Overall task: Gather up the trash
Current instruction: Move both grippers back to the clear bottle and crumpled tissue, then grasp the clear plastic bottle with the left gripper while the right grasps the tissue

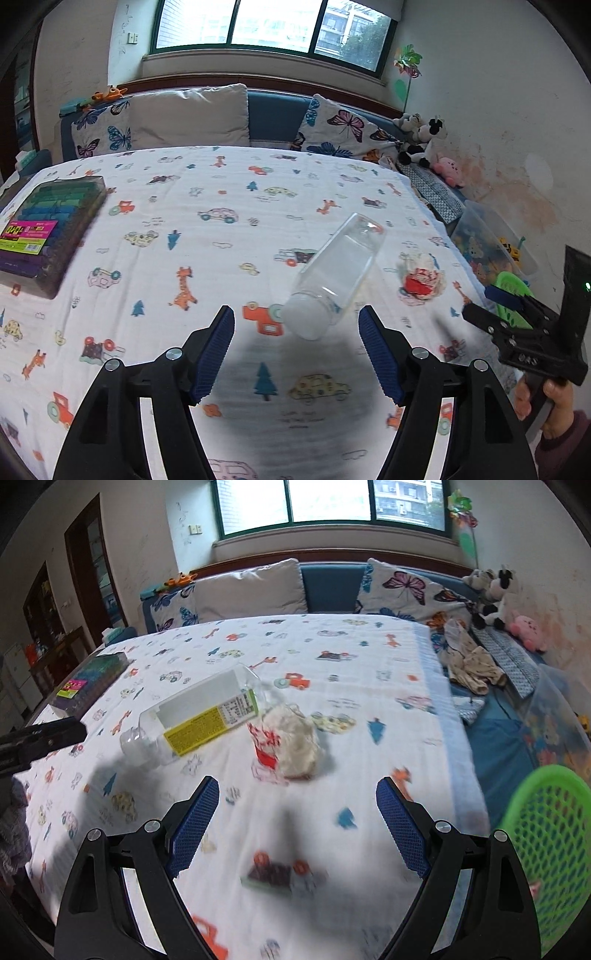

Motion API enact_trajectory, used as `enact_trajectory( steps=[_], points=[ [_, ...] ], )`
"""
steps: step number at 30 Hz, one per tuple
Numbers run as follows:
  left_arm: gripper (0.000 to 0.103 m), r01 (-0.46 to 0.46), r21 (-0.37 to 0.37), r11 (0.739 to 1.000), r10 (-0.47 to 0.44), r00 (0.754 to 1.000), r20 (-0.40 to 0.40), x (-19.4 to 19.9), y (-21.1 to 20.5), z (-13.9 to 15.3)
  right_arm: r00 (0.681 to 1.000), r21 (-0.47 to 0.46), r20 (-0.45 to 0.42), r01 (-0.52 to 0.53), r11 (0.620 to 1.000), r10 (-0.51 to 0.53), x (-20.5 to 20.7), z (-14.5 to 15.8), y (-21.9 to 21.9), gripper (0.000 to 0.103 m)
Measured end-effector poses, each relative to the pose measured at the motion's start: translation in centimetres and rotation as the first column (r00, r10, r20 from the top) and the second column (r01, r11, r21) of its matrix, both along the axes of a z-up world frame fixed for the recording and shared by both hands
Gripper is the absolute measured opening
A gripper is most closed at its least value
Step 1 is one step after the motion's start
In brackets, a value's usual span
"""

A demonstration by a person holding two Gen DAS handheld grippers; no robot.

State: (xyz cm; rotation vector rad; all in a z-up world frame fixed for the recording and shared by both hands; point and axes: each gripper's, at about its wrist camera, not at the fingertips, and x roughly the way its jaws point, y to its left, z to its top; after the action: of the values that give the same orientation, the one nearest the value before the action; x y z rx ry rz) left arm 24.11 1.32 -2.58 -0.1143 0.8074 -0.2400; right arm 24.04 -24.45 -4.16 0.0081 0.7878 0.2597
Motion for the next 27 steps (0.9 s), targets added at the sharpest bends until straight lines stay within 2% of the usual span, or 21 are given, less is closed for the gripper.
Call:
enact_trajectory(
  steps=[9,11,17,19,25,27],
  points=[
    [0.071,0.002,0.021,1.0,-0.002,1.0,-0.013,1.3,0.9,-0.8,1.0,-0.015,-0.028,-0.011,1.0,0.01,4.4,-1.7,1.8,0.086],
    [0.075,0.009,0.028,1.0,-0.009,1.0,-0.017,1.7,0.7,-1.0,1.0,-0.019,-0.029,-0.011,1.0,0.011,5.3,-1.9,2.1,0.086],
    [0.079,0.04,0.061,0.997,-0.039,0.999,-0.026,2.8,-0.4,-1.6,0.998,-0.026,-0.059,-0.009,1.0,0.008,7.3,-2.8,2.3,0.076],
    [0.079,0.051,0.071,0.996,-0.049,0.998,-0.026,3.1,-0.9,-1.7,0.997,-0.024,-0.073,-0.016,1.0,0.014,7.6,-3.2,2.3,0.068],
    [0.083,0.091,0.11,0.99,-0.088,0.996,-0.029,4.2,-2.5,-1.9,0.997,-0.004,-0.074,-0.024,1.0,0.023,7.1,-3.1,2.0,0.055],
    [0.084,0.105,0.127,0.986,-0.102,0.994,-0.03,4.6,-3.1,-2.1,0.997,0.005,-0.07,-0.023,1.0,0.024,6.7,-2.7,1.8,0.054]
  ],
)
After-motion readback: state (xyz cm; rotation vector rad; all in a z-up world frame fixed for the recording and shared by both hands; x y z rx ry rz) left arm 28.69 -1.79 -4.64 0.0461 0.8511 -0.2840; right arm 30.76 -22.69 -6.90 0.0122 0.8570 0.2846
